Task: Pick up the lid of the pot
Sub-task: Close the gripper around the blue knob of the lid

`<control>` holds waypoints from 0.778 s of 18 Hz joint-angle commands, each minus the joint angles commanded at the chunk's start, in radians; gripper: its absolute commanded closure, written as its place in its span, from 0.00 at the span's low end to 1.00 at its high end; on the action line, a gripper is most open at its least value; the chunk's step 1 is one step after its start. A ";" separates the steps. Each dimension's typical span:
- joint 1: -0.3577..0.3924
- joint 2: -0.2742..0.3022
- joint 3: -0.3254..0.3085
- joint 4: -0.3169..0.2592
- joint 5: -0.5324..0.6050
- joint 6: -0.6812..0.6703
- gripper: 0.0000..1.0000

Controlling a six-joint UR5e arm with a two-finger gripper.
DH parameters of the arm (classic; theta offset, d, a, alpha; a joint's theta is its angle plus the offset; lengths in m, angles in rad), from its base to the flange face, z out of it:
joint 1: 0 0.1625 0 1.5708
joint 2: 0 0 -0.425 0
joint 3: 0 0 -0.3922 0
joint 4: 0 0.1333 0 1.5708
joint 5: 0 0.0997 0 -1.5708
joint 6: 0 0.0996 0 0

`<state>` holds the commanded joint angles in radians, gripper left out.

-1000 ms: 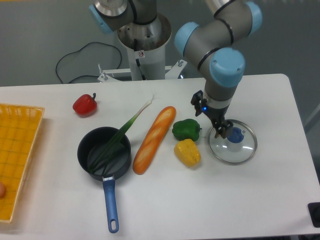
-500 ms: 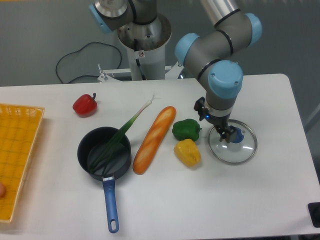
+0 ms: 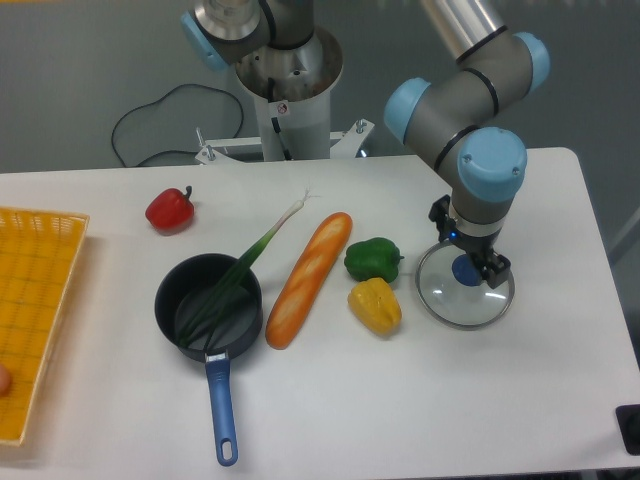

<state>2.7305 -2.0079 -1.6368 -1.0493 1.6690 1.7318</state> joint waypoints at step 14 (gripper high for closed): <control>0.057 -0.043 -0.009 0.003 -0.071 0.020 0.00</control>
<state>2.7872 -2.0509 -1.6459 -1.0462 1.5984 1.7518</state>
